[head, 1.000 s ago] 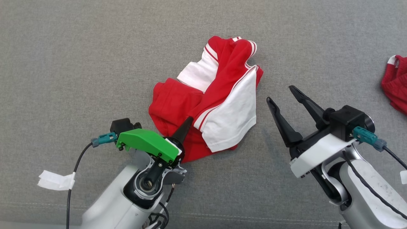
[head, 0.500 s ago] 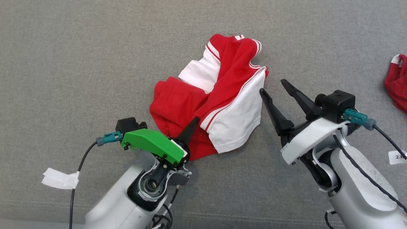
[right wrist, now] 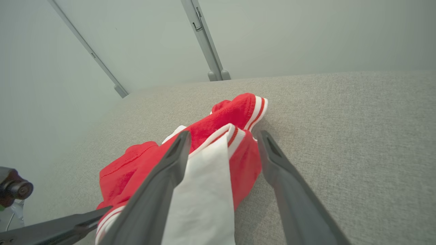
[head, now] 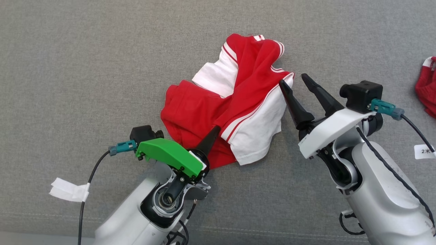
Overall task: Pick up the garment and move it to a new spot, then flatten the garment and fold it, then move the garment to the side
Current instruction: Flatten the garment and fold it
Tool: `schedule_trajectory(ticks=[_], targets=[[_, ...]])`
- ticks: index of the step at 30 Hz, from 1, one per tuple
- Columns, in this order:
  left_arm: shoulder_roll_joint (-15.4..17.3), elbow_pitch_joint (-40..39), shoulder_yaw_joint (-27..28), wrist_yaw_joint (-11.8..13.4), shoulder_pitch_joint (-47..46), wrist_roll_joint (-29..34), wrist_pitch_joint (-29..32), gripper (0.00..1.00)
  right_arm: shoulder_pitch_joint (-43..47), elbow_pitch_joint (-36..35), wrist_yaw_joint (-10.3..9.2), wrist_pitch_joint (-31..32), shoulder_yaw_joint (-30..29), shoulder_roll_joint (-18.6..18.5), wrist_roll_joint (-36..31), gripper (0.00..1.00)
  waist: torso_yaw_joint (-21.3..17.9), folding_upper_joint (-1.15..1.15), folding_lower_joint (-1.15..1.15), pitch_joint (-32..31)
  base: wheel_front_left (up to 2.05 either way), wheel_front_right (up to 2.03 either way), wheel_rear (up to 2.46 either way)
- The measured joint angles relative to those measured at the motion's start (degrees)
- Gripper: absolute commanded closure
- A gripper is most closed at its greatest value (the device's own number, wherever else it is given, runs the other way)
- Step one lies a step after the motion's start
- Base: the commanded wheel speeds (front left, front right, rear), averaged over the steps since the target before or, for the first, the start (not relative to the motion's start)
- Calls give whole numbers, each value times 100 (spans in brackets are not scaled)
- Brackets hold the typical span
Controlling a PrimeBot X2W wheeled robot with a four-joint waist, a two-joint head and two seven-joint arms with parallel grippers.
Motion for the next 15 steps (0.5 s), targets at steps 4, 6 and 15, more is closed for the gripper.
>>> schedule_trajectory(ticks=[4,6,15], targets=[[-5,-19,-7,31,0,0,0,100,-59,123,27,26,7,32,3,10,6,0,0,29,0,0,0],[-5,-23,-9,32,0,1,0,100,-105,182,49,33,26,56,8,31,6,0,0,42,0,0,0],[-7,-47,-13,40,0,9,0,100,-190,374,103,30,113,78,8,64,-19,0,0,65,0,0,0]])
